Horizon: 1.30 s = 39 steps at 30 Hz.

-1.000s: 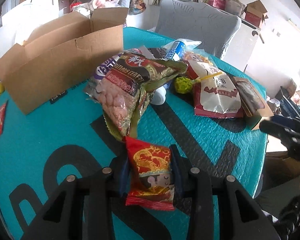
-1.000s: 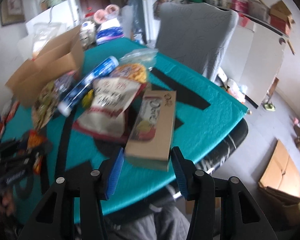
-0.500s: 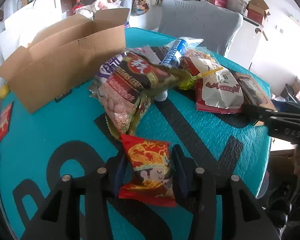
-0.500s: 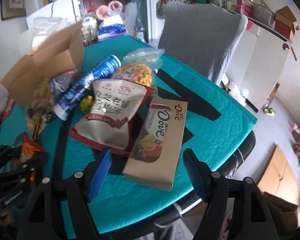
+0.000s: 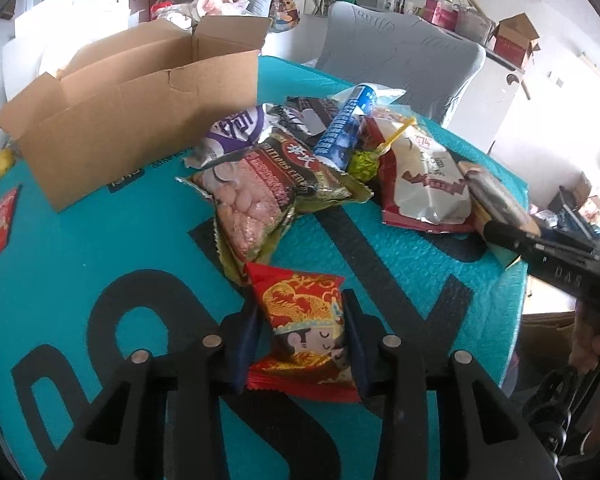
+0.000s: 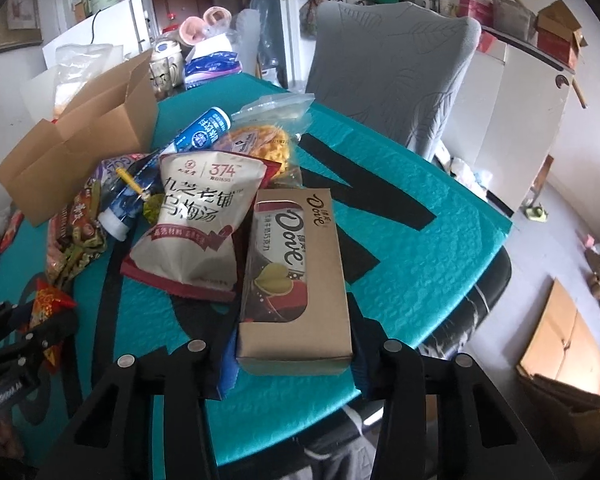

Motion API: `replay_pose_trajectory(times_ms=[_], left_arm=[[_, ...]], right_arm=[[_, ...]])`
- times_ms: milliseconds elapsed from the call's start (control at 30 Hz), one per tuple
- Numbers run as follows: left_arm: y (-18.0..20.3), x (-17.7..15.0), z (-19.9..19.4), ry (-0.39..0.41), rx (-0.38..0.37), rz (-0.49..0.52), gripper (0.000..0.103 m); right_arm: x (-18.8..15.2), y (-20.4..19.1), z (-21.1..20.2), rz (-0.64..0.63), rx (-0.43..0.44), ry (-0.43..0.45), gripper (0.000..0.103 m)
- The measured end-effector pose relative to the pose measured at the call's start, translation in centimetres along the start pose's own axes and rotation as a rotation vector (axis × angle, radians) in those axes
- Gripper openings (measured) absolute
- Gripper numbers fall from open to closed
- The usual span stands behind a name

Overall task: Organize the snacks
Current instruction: 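Lift the chip packet and Dove box and carry both over the cardboard box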

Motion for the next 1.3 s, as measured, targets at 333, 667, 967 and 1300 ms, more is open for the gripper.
replay_pose_trajectory(times_ms=[333,667,967,1300], left_arm=[[0.9,0.7,-1.2,0.018,-0.027,0.014,0.038],[0.1,1.6,-3.4,0.064,-0.003,-0.013,0.038],[-1.2,2.2,-6.4,0.136,0.032,-0.053,0.038],[-4.1,4.0,-10.9,0.231,0.152,-0.152,0.038]], right_arm=[[-1.8,-0.9,-2.2,0.000,0.027,0.018,0.044],[-1.6,-3.1,-5.0,-0.041,0.053,0.076,0.043],[-0.7,-5.5,-7.7,-0.092,0.117,0.133,0.043],[1.3,-12.2,-9.4,-0.259,0.278,0.191,0.043]])
Point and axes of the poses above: each gripper's, at about its wrist camera, not at the fingertips, and z roughly the way its jaws point, y to its right, x to its top, the point moved 10 cm from there along z, roughly the way its jaws point, and after that the axes turned 14 degrees about -y, right-handed, at the moved point
